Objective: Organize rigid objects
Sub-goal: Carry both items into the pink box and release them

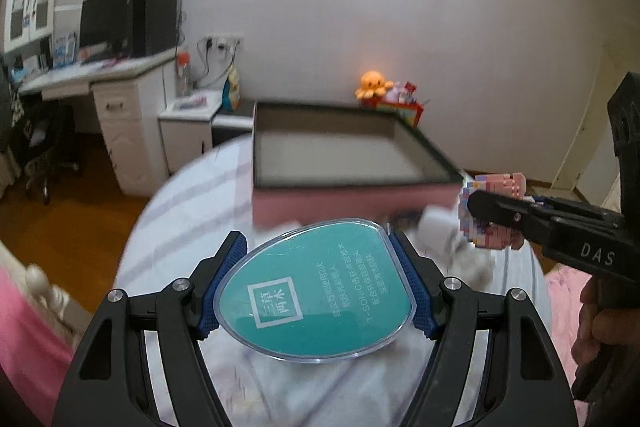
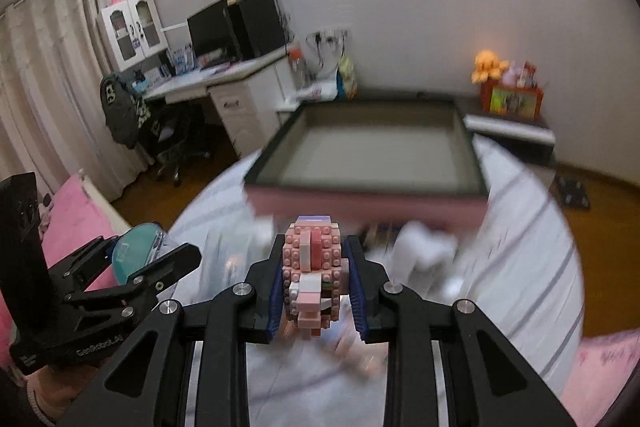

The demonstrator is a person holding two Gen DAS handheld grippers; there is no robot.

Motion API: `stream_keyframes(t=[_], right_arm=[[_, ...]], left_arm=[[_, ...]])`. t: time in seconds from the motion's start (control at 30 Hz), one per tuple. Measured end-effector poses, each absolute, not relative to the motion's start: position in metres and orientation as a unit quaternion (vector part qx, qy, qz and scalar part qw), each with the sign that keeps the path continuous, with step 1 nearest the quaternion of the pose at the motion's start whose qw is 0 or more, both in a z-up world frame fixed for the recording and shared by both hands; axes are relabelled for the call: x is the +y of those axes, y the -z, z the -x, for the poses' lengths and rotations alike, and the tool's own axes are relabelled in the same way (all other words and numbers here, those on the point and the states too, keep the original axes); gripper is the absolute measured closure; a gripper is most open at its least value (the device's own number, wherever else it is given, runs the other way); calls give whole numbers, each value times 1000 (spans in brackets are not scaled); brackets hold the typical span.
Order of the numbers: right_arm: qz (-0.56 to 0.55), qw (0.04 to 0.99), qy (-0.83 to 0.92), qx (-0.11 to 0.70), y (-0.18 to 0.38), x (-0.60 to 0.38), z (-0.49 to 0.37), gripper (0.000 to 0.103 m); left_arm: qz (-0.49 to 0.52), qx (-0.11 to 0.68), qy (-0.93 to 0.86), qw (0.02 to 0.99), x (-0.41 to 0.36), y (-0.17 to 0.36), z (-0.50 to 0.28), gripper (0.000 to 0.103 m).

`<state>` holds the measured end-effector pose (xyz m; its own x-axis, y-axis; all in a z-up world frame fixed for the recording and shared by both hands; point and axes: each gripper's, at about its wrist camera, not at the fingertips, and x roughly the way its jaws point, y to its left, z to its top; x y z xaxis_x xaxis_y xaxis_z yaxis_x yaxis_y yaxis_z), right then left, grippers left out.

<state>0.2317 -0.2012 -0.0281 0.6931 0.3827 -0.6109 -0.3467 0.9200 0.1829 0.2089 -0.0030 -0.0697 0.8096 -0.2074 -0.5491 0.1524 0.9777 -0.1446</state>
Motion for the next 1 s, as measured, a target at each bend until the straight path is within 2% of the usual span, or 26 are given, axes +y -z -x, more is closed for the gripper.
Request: stream_keyframes(t=[0.2,0.67,0.73,0.77,0.8,0.87,0.93,0.97,1.0], right_arm=[[-17,929,-174,325,8,-215,-301,75],[-26,907,-145,394,59,-221,-403,74],[-28,905,-132,403,66,-222,-409,48],[-34,906,-126,403,68,-225,-410,18],[-39,907,-122,401,68,-229,-411,13],[-46,910,-116,396,68,-235,-411,13],[-50,914,-103,390,64,-240,-408,5],[-52,915,-99,387,62,-242,-406,0],[-56,917,-96,382,59,-245,-403,0]], left_arm=[[49,294,94,950,-13,50,-283,29],[24,354,77,932,-44,81,-393,29],[21,362,74,929,-46,88,-398,29],[20,365,72,928,-46,89,-400,29],[17,368,69,927,-46,91,-400,24],[15,366,61,928,-45,90,-403,13],[17,359,57,932,-42,87,-400,2],[18,356,56,933,-41,86,-398,1],[21,349,53,935,-38,82,-392,0]])
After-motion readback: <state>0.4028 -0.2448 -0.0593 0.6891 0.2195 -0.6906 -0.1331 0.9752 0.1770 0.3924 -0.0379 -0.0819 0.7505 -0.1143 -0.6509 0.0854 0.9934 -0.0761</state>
